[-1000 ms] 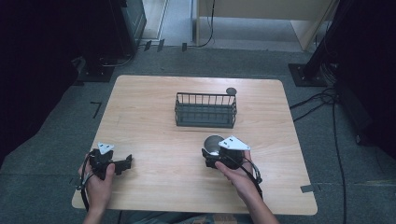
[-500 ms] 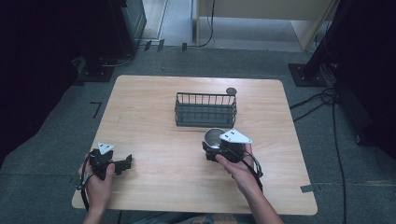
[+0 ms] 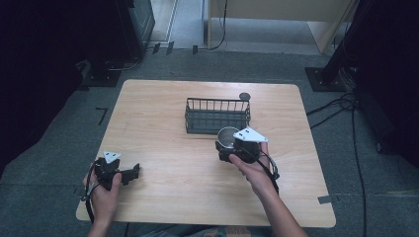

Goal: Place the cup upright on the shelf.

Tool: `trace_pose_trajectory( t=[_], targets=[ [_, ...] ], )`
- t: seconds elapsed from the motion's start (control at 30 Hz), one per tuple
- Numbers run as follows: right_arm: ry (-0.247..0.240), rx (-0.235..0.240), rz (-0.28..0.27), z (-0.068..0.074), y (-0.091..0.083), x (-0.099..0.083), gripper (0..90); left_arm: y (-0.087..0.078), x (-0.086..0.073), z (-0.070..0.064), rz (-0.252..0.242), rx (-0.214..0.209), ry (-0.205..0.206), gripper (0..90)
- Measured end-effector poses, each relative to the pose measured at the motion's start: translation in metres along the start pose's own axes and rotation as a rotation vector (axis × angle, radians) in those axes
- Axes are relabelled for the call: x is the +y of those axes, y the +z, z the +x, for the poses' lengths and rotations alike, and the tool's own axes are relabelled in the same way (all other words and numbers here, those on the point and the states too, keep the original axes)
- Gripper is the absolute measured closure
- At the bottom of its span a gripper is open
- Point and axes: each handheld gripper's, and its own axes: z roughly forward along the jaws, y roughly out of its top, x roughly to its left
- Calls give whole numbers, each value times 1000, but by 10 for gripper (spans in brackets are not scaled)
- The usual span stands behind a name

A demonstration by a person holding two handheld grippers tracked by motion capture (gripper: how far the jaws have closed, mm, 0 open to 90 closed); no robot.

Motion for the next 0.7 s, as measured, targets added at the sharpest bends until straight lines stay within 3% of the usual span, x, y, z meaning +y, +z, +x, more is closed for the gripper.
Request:
trace_pose_trajectory(
  t=[0.7],
  targets=[
    [5, -46, -12, -10, 11, 27, 172, 0, 0, 0, -2, 0, -1, 0]
  ],
)
